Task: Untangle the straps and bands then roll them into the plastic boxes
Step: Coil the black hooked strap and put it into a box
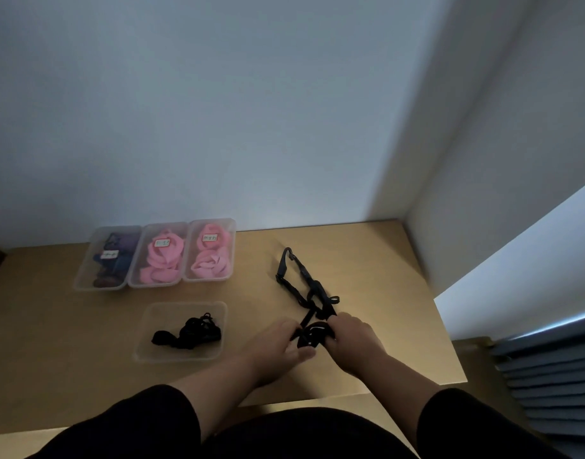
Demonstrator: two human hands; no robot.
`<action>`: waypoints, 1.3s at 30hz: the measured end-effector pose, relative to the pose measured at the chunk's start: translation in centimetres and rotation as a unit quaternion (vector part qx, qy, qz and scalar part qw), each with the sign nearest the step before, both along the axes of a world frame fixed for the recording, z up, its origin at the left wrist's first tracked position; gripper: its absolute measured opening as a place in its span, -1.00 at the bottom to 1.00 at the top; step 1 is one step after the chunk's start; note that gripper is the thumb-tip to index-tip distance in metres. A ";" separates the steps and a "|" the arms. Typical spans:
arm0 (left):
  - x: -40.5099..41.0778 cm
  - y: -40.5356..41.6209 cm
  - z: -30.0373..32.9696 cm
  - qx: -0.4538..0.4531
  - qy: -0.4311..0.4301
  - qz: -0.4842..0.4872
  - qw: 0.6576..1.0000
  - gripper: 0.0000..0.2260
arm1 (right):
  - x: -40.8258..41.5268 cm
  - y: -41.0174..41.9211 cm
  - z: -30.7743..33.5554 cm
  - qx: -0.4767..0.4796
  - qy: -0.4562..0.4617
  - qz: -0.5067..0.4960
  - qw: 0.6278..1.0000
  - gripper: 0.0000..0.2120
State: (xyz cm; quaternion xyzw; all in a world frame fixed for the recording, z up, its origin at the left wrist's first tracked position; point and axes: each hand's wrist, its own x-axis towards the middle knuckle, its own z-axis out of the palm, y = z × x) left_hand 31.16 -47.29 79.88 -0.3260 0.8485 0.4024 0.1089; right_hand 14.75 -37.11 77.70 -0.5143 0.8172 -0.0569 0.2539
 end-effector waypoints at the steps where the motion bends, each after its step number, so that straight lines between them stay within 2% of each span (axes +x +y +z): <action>1: 0.0 0.0 0.4 -0.003 0.015 0.013 1.000 -0.73 | 0.0 -0.2 0.4 -0.003 0.002 -0.007 1.000 -0.77; 5: -0.1 -0.4 2.0 -0.022 0.073 0.069 0.995 -0.85 | -0.3 -0.7 1.9 -0.021 -0.015 -0.026 0.999 -0.75; 9: -0.9 -1.9 5.1 0.033 0.181 0.166 0.969 -0.93 | -1.0 -1.8 4.6 -0.051 0.004 0.020 0.998 -0.75; 12: -2.1 -3.0 8.4 0.068 0.247 0.194 0.947 -0.89 | -1.8 -2.7 6.7 -0.128 -0.006 -0.005 0.992 -0.77; 14: -2.9 -3.7 10.4 0.074 0.284 0.200 0.935 -0.77 | -2.0 -3.1 8.4 -0.201 -0.057 -0.033 0.977 -0.80; 18: -4.4 -4.9 14.2 0.061 0.334 0.196 0.920 -0.85 | -1.6 -3.6 12.6 -0.258 -0.292 -0.120 0.913 -0.94; 21: -4.9 -5.6 16.9 0.062 0.384 0.189 0.901 -0.86 | -2.1 -3.9 13.9 -0.302 -0.319 -0.129 0.889 -0.94; 23: -4.9 -5.5 18.9 0.073 0.412 0.199 0.886 -0.91 | -2.3 -3.9 14.5 -0.304 -0.335 -0.113 0.884 -0.91; 26: -4.9 -5.2 20.8 0.102 0.442 0.204 0.868 -0.88 | -2.1 -3.7 14.8 -0.313 -0.381 -0.116 0.862 -0.92; 30: -4.5 -5.4 21.3 0.112 0.436 0.223 0.864 -0.78 | -2.3 -3.2 15.4 -0.356 -0.419 -0.224 0.805 -0.90; 32: -4.1 -5.6 20.9 0.107 0.405 0.216 0.882 -0.73 | -2.6 -3.0 16.4 -0.397 -0.427 -0.258 0.771 -0.89; 35: -3.9 -5.5 19.9 0.066 0.344 0.186 0.918 -0.76 | -3.5 -3.0 18.5 -0.440 -0.428 -0.284 0.737 -0.86; 39: -4.2 -5.0 18.7 0.083 0.332 0.163 0.925 -0.72 | -3.6 -3.2 21.4 -0.421 -0.502 -0.272 0.705 -0.83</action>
